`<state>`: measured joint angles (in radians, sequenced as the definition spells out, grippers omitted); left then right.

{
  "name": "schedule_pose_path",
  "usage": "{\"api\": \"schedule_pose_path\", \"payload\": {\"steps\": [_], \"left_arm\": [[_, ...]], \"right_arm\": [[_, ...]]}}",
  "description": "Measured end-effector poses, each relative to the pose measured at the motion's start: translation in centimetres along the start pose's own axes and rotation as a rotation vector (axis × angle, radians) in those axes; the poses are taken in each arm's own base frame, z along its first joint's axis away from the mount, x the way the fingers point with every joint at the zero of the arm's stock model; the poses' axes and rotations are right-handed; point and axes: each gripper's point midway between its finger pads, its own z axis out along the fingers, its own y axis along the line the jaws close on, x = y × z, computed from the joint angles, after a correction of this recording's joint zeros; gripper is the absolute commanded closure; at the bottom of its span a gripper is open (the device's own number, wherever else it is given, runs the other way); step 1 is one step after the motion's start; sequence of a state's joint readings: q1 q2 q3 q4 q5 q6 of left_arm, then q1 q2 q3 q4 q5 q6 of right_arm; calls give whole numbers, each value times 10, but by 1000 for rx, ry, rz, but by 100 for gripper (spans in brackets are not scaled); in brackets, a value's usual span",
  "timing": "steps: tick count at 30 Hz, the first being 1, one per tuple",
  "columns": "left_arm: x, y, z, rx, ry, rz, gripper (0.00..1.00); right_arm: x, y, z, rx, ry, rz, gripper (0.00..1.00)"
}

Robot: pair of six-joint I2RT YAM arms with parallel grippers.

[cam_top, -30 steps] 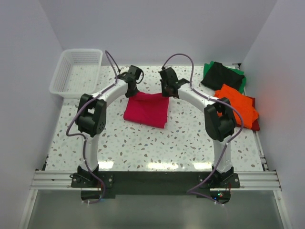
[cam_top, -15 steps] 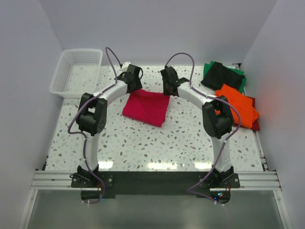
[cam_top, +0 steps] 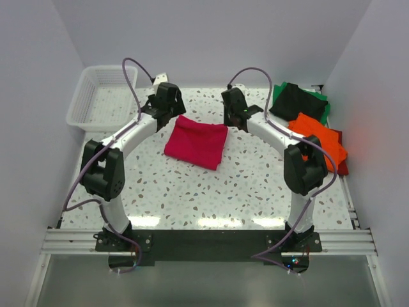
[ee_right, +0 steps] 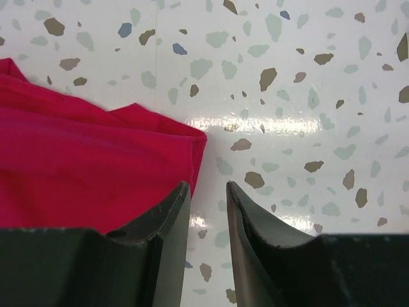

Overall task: Fold and stack the t-shirts
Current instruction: Fold the tshirt

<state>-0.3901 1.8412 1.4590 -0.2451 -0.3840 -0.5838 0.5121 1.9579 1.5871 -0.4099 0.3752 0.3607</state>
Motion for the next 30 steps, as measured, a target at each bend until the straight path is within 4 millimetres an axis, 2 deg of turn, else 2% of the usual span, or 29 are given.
{"api": "schedule_pose_path", "payload": {"steps": [3,4,6,7,12,15,19,24,30], "left_arm": [[-1,-3,-9,33,17,21,35],[2,-4,-10,39,31,32,42],[12,-2,-11,48,73,63,47],[16,-1,-12,49,91,71,54],[30,-1,-16,75,152,114,75],[35,-3,-16,87,181,132,81],[40,-11,-2,98,209,144,89],[68,-8,16,83,285,166,93],[82,-3,21,69,328,177,97]], "right_arm": [[-5,2,-13,-21,-15,8,70],[-4,4,-15,-32,-13,8,71],[-1,9,-20,-51,-8,5,71],[1,12,-21,-59,-4,2,71],[17,37,-32,-106,29,-34,72],[24,50,-38,-139,45,-43,72],[25,58,-41,-170,57,-38,73],[19,71,-28,-202,61,-30,73],[44,80,-1,-207,129,-49,75]]}}
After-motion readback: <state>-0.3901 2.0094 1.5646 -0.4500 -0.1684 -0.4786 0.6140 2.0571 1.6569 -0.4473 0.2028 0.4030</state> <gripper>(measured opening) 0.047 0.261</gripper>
